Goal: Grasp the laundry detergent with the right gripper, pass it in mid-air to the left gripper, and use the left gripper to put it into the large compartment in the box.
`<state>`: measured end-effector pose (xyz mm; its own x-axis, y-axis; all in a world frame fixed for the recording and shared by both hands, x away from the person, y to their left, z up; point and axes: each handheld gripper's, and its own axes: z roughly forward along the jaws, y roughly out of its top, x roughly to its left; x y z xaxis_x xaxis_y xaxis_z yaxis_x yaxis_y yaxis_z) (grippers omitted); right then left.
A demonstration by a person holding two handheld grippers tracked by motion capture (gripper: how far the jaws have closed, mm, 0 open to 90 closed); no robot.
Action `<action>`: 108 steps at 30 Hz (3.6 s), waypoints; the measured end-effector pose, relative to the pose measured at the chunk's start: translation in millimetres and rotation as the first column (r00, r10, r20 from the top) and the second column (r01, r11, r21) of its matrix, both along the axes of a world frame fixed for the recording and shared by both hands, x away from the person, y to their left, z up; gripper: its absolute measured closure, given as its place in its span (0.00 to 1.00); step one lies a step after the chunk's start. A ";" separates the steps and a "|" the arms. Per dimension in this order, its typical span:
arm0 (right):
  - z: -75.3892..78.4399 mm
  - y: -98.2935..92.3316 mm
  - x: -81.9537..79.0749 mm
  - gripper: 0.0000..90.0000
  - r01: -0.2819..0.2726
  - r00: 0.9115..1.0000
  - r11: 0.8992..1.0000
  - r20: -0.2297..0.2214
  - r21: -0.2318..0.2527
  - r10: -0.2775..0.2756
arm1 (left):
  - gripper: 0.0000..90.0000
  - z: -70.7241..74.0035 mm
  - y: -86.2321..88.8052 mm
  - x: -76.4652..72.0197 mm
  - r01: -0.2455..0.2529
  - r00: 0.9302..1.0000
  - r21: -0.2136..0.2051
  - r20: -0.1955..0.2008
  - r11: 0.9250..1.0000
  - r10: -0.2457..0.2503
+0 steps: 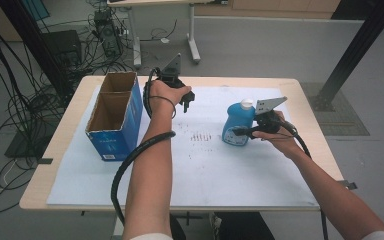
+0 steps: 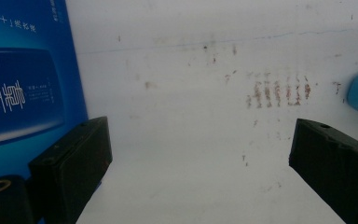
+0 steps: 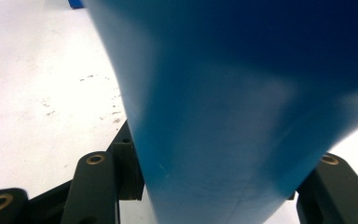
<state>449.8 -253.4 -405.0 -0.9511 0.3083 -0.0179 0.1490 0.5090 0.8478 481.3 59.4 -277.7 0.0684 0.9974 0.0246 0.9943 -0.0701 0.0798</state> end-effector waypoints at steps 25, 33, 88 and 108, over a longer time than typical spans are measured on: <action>0.8 0.7 -0.8 0.49 0.011 1.000 1.000 -0.005 -0.004 -0.011 | 0.07 4.0 -2.1 -2.7 0.013 1.000 -0.006 0.002 1.000 -0.013; 1.0 0.8 -1.0 0.49 0.013 1.000 1.000 -0.006 -0.005 -0.014 | 0.07 4.6 -0.3 -3.0 0.009 1.000 -0.004 0.003 1.000 -0.009; 124.0 81.2 -40.9 0.49 0.055 0.986 0.994 -0.150 -0.092 -0.068 | 0.07 123.8 9.6 -43.1 0.552 0.831 0.006 0.077 0.834 -0.551; 103.2 145.1 11.2 0.49 -0.096 0.984 0.991 -0.161 -0.093 0.080 | 0.07 149.4 -1.1 -42.6 0.797 0.597 0.046 0.093 0.602 -0.797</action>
